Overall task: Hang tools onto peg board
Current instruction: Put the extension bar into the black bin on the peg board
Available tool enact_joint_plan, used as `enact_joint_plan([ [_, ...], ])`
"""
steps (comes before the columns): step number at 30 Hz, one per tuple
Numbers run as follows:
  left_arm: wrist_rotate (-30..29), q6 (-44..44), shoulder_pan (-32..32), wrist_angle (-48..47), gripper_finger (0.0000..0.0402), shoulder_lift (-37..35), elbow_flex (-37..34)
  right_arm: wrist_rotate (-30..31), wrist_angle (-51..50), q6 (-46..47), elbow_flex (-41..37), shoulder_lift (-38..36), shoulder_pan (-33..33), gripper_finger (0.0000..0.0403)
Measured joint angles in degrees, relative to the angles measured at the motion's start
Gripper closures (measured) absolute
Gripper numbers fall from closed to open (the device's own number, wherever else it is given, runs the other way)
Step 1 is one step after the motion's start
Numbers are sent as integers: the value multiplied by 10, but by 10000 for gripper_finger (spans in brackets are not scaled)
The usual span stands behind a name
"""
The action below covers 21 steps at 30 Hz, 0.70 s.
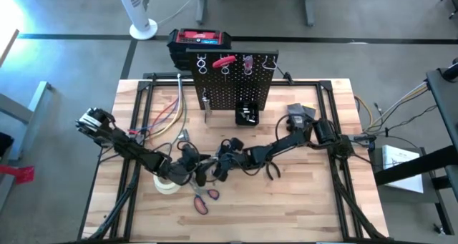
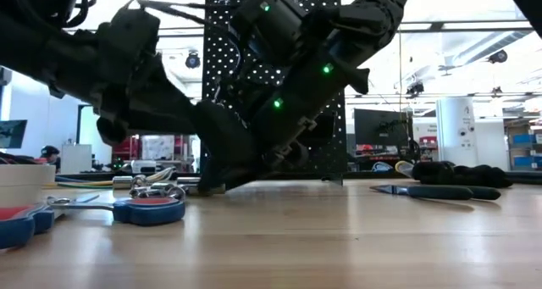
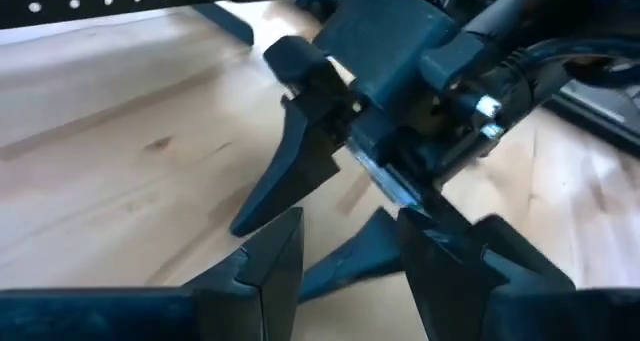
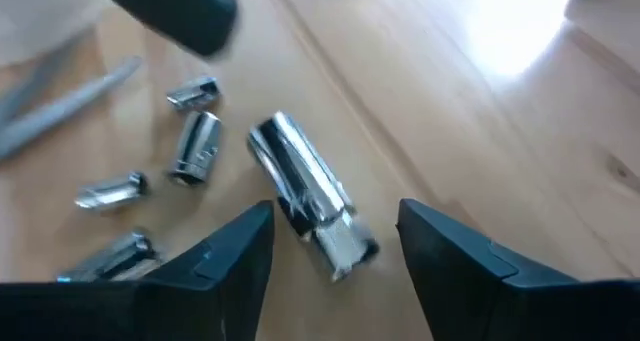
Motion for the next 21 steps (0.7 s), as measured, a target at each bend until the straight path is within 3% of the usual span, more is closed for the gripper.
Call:
enact_joint_plan([
  [12,-5,-6,0,-16,247,-12,-14,-18,-17,-46,-7,-1,-2,277],
  [16,-5,-76,1,-78,247,-11,-31,-32,-16,-62,-6,-1,-2,298],
  [21,13,-117,0,-78,247,-6,-45,-32,-3,-73,-8,-1,-2,309],
])
